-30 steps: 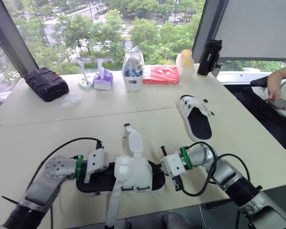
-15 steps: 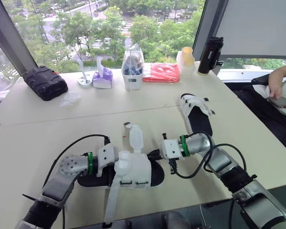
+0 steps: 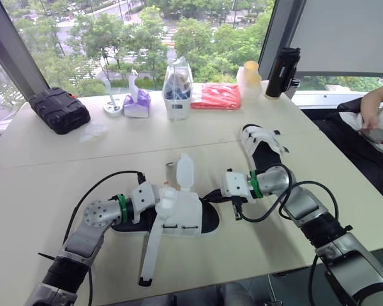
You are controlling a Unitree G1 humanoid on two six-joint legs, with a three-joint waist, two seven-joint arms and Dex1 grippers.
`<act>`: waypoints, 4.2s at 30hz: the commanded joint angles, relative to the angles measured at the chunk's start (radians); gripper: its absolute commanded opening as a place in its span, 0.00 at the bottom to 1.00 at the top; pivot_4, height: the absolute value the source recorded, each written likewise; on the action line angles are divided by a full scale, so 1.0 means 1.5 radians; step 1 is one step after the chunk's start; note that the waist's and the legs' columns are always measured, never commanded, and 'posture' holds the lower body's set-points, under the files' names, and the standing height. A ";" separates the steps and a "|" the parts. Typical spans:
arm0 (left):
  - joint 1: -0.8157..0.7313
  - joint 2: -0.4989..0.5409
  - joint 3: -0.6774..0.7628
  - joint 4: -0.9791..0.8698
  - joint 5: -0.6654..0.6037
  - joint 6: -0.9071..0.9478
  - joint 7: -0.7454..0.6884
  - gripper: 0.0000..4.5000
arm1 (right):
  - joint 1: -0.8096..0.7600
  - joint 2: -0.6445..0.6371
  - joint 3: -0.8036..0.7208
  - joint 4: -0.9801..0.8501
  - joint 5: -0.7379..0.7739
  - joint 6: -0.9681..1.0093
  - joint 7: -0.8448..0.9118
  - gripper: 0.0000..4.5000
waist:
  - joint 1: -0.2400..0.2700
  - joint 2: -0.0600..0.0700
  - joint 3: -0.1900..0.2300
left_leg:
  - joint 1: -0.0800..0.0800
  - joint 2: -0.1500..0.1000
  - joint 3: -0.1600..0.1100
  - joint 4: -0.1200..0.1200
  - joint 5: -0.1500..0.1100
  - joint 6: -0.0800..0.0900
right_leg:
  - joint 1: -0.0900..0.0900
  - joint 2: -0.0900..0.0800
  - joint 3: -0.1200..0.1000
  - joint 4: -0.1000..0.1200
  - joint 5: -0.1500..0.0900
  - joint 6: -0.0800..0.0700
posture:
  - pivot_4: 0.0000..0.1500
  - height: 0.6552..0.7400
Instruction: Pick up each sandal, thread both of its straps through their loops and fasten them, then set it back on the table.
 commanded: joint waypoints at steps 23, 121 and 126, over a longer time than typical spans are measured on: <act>0.023 -0.015 0.021 -0.037 0.009 0.009 0.069 0.01 | 0.066 0.065 -0.012 -0.025 0.006 0.002 -0.027 0.00 | -0.001 0.000 0.000 | 0.000 0.000 0.000 0.000 0.000 0.000 | 0.000 0.000 0.000 0.000 0.000 0.000 | 1.00 1.00; 0.168 0.146 0.228 -0.292 -0.701 0.899 0.104 0.01 | 0.020 0.073 0.047 0.146 -0.057 -0.137 0.035 0.00 | -0.005 0.000 -0.001 | 0.006 0.000 -0.001 0.000 0.000 -0.001 | 0.003 0.001 0.001 0.006 -0.003 -0.003 | 1.00 1.00; 0.118 0.149 0.264 -0.281 -0.759 0.895 0.103 0.01 | 0.019 0.072 0.047 0.149 -0.059 -0.140 0.035 0.00 | -0.004 0.000 -0.001 | 0.006 0.000 -0.001 0.000 0.000 -0.001 | 0.003 0.001 0.001 0.006 -0.003 -0.003 | 1.00 1.00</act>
